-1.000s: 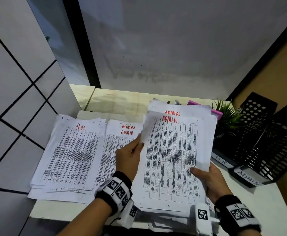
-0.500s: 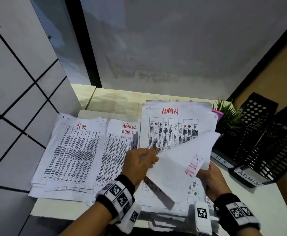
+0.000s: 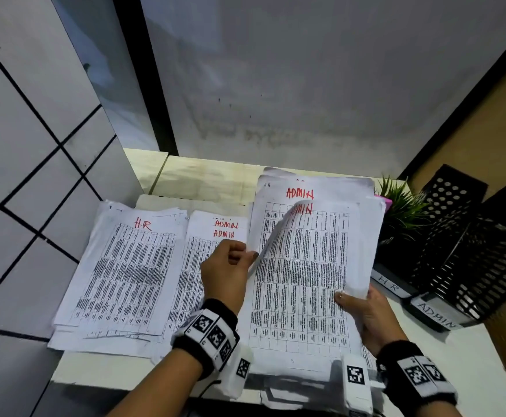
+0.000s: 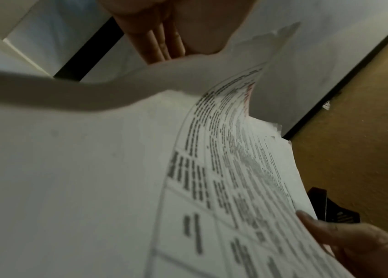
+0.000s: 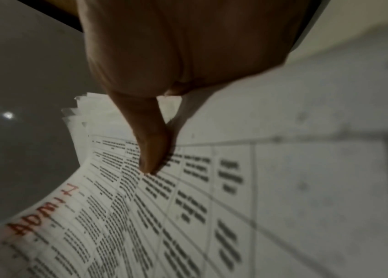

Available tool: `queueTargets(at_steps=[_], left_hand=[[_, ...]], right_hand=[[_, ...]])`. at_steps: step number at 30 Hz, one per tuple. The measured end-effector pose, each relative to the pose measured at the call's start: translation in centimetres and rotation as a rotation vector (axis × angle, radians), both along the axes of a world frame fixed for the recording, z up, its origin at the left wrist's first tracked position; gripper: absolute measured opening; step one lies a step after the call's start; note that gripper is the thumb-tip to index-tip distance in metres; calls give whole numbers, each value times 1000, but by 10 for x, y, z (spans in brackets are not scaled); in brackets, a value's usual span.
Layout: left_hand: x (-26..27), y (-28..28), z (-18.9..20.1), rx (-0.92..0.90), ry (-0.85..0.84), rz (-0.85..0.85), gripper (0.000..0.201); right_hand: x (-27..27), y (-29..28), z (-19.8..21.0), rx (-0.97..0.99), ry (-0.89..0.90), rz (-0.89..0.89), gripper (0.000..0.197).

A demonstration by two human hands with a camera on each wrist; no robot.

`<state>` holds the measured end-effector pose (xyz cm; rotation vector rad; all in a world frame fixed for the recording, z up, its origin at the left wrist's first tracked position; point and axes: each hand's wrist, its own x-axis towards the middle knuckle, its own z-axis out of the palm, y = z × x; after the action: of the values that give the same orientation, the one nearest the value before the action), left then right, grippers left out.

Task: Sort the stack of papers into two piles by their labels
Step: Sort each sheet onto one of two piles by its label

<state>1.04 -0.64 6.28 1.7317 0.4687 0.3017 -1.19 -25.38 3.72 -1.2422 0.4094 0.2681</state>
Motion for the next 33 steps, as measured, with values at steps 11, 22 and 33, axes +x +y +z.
queueTargets(at_steps=[11,22,33], left_hand=[[-17,1,-12,121,-339,-131,35],[-40,-5,2,-60,-250,-434,5],[-38,-2,4,-164,-26,-315,39]], right_hand=[[1,0,1,3,24,-4,99],[0,1,4,38,48,1,76],[-3,5,5,123,36,-45,47]])
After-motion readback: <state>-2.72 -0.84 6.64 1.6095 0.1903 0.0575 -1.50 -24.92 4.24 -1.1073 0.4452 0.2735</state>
